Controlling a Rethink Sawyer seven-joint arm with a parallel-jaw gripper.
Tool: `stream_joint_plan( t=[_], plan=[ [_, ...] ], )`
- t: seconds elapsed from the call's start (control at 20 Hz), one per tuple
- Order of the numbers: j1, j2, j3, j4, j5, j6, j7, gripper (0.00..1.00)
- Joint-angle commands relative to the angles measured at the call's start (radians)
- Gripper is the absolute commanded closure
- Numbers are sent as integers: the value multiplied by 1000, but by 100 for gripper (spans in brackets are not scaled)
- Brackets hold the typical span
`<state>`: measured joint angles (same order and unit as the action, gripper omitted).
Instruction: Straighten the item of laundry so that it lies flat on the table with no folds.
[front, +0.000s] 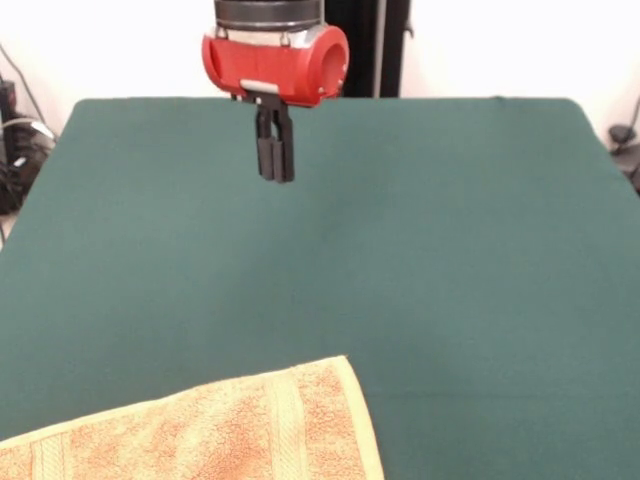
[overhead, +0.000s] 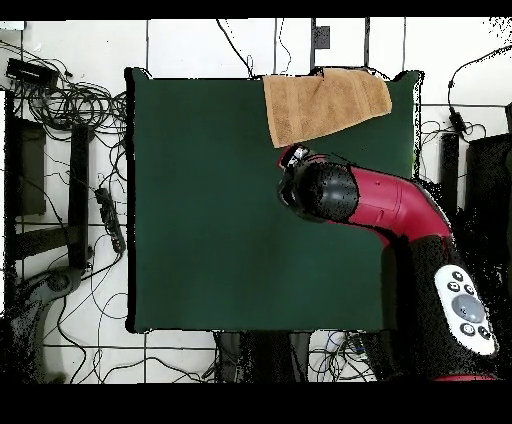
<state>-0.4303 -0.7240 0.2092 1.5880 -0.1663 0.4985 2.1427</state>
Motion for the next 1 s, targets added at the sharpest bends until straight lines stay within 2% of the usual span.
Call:
stream_joint_plan(
  t=[0.05,0.3,0.7,1.0],
  plan=[
    [70,-10,31,92,-73,60,-40,100],
    [85,-25,60,126,-106,20,-45,100],
    [94,-24,126,125,-181,21,-140,100],
    [87,11,204,74,-255,81,-269,100]
  ],
)
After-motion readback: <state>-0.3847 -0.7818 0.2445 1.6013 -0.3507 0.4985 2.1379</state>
